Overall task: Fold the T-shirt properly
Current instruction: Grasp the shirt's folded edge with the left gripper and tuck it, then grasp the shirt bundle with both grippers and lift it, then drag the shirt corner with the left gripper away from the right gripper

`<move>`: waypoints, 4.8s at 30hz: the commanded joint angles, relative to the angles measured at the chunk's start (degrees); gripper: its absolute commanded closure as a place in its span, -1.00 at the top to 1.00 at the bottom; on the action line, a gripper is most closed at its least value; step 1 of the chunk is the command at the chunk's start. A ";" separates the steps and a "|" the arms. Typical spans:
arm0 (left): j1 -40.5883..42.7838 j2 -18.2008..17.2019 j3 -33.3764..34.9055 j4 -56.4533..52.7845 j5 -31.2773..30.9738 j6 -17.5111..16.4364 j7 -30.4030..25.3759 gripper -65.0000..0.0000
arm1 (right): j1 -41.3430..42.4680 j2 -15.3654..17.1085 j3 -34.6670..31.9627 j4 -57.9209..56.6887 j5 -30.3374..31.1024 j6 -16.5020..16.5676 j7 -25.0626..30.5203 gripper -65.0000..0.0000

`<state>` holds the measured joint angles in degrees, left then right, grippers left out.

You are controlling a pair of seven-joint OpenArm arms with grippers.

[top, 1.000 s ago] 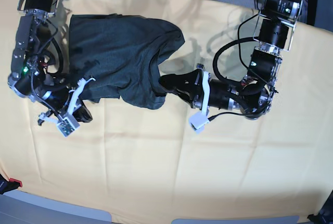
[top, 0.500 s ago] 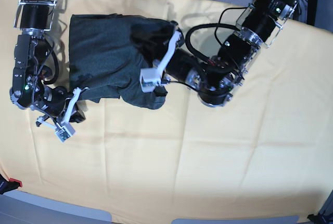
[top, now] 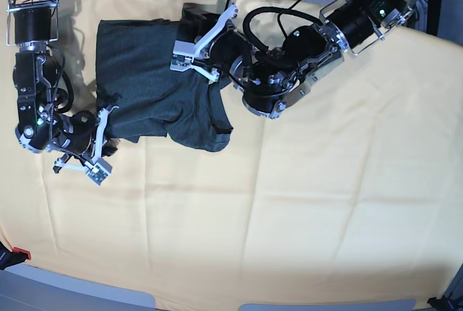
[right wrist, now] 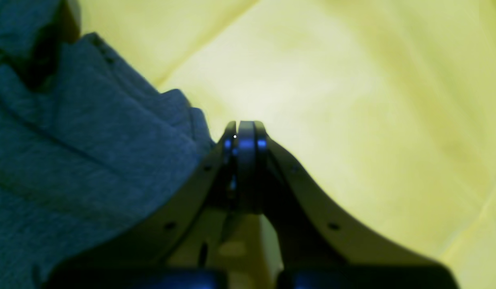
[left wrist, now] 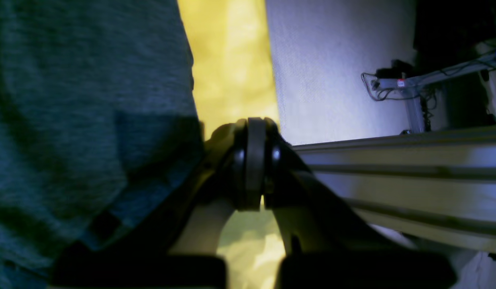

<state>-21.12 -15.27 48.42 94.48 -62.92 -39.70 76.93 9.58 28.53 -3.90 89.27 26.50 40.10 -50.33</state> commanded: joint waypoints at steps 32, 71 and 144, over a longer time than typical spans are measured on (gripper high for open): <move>4.31 -0.26 -0.37 0.92 22.25 2.23 -16.94 -1.00 | -3.06 5.44 0.46 -1.53 3.45 -0.10 5.84 -1.00; 7.91 1.95 -0.39 0.87 34.62 5.46 -23.02 -1.00 | -1.31 3.91 -7.04 -1.53 6.19 -0.10 -1.40 -1.00; -23.67 -3.50 -0.83 -26.05 -20.98 -0.30 3.07 -1.00 | -23.82 7.37 17.14 16.85 24.30 -1.55 -4.35 -1.00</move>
<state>-42.74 -19.05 48.40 67.42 -82.11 -39.68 80.44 -14.98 34.76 12.45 105.36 49.93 38.59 -55.79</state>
